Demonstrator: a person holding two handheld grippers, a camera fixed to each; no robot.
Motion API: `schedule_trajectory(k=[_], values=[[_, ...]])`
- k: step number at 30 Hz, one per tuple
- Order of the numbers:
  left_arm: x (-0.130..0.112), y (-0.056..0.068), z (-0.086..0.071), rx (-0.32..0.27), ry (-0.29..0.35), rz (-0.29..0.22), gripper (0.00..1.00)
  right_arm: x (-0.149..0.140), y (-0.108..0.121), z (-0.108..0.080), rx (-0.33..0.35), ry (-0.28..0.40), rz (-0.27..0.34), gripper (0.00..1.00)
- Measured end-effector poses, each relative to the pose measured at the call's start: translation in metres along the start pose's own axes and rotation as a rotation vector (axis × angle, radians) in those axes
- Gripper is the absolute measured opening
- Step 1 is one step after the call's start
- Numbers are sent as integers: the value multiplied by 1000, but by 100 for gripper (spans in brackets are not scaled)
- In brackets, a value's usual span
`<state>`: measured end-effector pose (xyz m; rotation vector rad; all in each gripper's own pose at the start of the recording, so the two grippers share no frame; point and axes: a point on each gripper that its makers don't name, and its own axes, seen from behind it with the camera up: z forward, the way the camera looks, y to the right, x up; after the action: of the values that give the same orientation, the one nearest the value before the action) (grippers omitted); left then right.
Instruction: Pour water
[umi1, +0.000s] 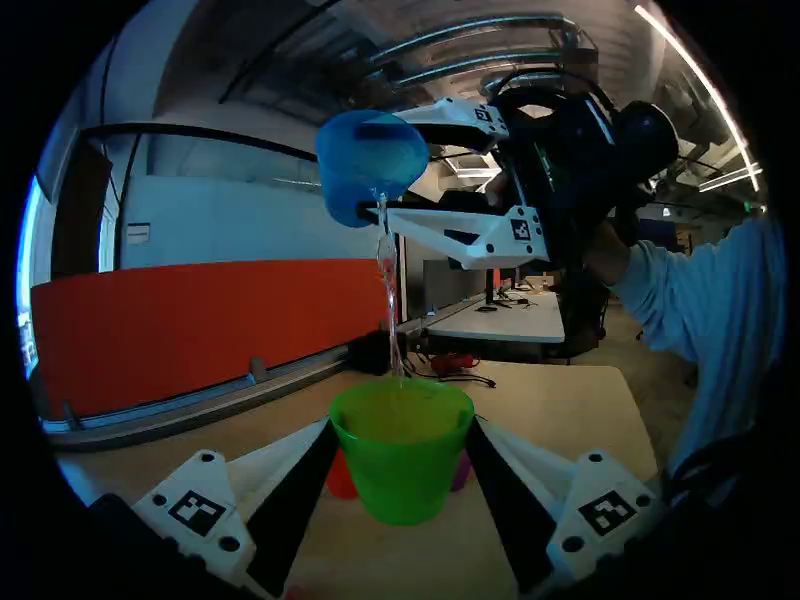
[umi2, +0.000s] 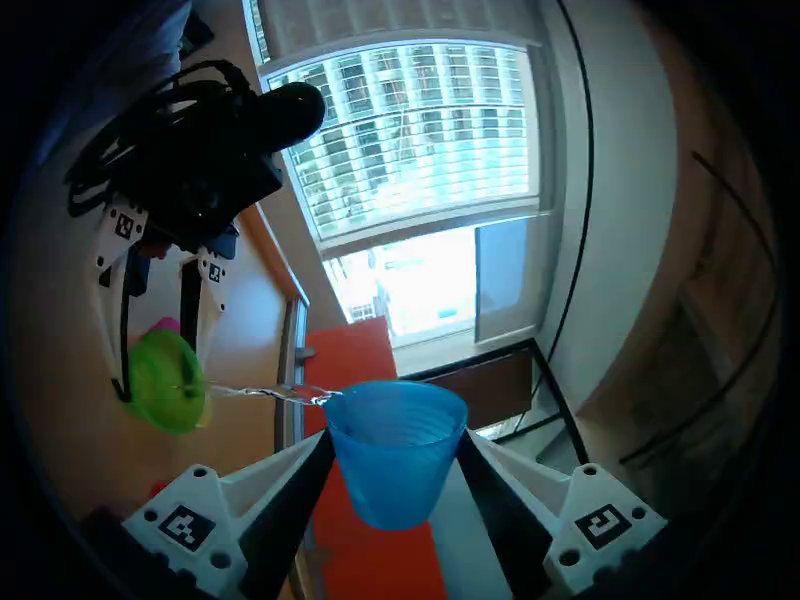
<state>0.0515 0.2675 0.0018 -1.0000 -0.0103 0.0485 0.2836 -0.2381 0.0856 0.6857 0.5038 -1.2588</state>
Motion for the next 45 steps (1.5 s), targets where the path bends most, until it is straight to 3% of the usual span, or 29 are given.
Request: schedule_trajectory(k=[30, 45], values=[[3, -1, -2, 0, 7, 0, 87, 0, 9, 11, -4, -3, -119, 88], [2, -3, 0, 0, 7, -1, 87, 3, 16, 12, -19, -8, -211, 88]])
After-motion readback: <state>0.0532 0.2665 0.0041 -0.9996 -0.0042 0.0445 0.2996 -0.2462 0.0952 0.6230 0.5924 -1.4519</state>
